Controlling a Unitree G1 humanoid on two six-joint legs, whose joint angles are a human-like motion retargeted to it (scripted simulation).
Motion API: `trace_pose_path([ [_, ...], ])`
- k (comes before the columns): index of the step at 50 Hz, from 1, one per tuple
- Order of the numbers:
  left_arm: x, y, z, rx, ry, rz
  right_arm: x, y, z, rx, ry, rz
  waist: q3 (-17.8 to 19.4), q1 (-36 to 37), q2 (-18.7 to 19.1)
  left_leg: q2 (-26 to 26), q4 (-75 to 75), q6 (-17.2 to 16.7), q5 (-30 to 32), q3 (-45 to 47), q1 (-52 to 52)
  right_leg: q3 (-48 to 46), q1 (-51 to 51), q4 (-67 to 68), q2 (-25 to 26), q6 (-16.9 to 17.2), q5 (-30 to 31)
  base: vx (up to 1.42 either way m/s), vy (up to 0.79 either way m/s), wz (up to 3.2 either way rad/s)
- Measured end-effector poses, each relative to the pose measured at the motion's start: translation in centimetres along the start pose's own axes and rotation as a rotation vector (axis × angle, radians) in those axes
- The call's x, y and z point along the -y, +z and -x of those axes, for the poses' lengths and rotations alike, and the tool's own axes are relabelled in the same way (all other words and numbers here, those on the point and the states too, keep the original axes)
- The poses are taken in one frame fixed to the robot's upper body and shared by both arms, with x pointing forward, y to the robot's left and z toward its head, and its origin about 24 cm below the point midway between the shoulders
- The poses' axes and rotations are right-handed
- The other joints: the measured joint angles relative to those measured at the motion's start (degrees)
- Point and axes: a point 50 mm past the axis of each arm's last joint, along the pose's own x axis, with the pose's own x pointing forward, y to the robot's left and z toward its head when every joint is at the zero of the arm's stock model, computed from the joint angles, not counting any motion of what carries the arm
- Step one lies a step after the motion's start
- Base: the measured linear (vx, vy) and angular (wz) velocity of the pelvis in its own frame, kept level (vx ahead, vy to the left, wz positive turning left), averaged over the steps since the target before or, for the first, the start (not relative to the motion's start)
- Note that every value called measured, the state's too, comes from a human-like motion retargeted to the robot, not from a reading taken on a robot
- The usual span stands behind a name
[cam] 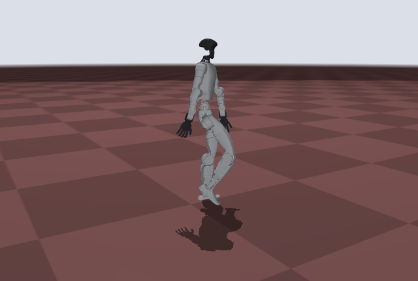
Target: In place motions
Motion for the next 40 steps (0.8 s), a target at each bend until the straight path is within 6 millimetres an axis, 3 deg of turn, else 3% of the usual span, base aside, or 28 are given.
trace_pose_path([
  [3, 2.1, 4.9, 0.5, 0.177, -0.043, -0.054, -0.8, -2.8, -0.2, -0.109, 0.029, 0.004, 0.26, -3.33, 0.34, 1.37, 0.52, 0.18, 0.07, -1.6, -1.07, 0.38, -6.41, 6.08, 1.32, 0.52, -0.33, -0.03, 0.02, 0.38],
  [7, 3.9, 9.9, 1.8, 0.385, -0.091, -0.12, -1.2, -4.8, -0.2, -0.171, 0.015, -0.051, 0.05, -6.23, 0.44, 2.33, 0.6, 0.24, 0.14, -1.92, -1.92, -0.36, -10.97, 8.0, 1.54, 0.36, -0.1, 0.0, 0.01, 0.05],
  [12, 4.3, 11.9, 2.6, 0.497, -0.056, -0.126, -1.5, -5.3, -0.2, -0.154, 0.02, -0.2, -0.66, -6.3, -0.07, 1.9, -0.11, 0.28, 0.04, -0.59, -0.77, 0.54, -8.3, 1.44, 3.41, 1.75, 0.82, 0.03, 0.0, -0.22],
  [16, 3.7, 10.1, 1.9, 0.44, -0.035, -0.159, -1.5, -4.1, -0.3, -0.1, 0.04, -0.262, -2.47, -3.33, -0.92, 0.23, -1.37, 0.21, -0.14, 2.33, 0.93, 2.96, -1.3, -8.7, 6.21, 3.77, 2.55, 0.08, 0.0, -0.65],
  [20, 2.6, 6.9, 0.8, 0.33, -0.02, -0.156, -1.0, -2.1, -0.3, -0.028, 0.048, -0.226, -4.63, 0.14, -2.05, -2.0, -2.74, -0.05, -0.27, 5.77, 2.58, 6.52, 7.95, -22.16, 9.87, 6.36, 5.39, 0.1, -0.05, -0.71],
  [23, 1.6, 3.5, 0.1, 0.192, -0.014, -0.129, -0.2, 0.6, 0.0, 0.067, 0.049, -0.132, -5.75, 1.59, -3.27, -4.24, -2.95, -0.3, -0.67, 6.09, 3.7, 9.92, 18.74, -38.89, 11.92, 7.96, 9.2, 0.11, -0.06, -0.19],
  [25, 1.1, 2.0, 0.0, 0.127, -0.012, -0.12, 0.2, 1.7, 0.1, 0.108, 0.039, -0.082, -6.25, 0.98, -3.93, -5.45, -2.66, -0.34, -0.95, 4.91, 3.89, 10.84, 23.92, -47.38, 11.92, 10.36, 5.15, 0.04, -0.08, 0.31],
  [27, 0.5, 0.4, -0.1, 0.053, -0.009, -0.115, 1.0, 3.2, 0.5, 0.158, 0.011, -0.014, -7.55, 1.86, -4.66, -7.31, -2.63, -0.62, -1.44, 4.4, 4.04, 6.79, 29.33, -57.1, 10.88, 7.81, -2.69, 0.04, -0.1, -0.07],
  [29, 0.1, -0.7, -0.2, 0.011, -0.002, -0.114, 1.2, 4.0, 0.7, 0.184, -0.004, 0.031, -8.62, 3.98, -5.0, -8.29, -3.11, -1.09, -1.68, 5.1, 4.66, 5.12, 31.64, -63.12, 10.62, 7.21, -2.69, 0.04, -0.17, -0.56],
  [32, -0.6, -2.2, -0.2, -0.031, 0.027, -0.115, 1.3, 4.9, 0.9, 0.207, -0.011, 0.085, -12.0, 9.34, -4.53, -8.08, -4.13, -2.41, -1.71, 7.79, 3.88, 9.04, 29.65, -66.14, 10.79, 9.44, -0.22, 0.04, -0.18, -1.17],
  [35, -1.1, -2.8, -0.3, -0.01, 0.06, -0.1, 2.0, 6.2, 1.3, 0.235, -0.035, 0.122, -14.07, 10.65, -3.59, -6.87, -4.53, -3.34, -1.16, 8.59, 1.74, 10.73, 24.24, -62.29, 11.22, 7.91, -1.54, -0.12, -0.26, -0.5],
  [40, -2.5, -3.9, -0.2, -0.007, 0.084, -0.07, 3.8, 7.8, 2.2, 0.304, -0.115, 0.128, -10.1, 2.29, -1.73, -4.72, -3.89, -4.19, 0.07, 6.47, 2.9, 5.37, 27.4, -62.22, 12.06, 6.41, -3.32, -0.16, -0.18, 0.8],
])
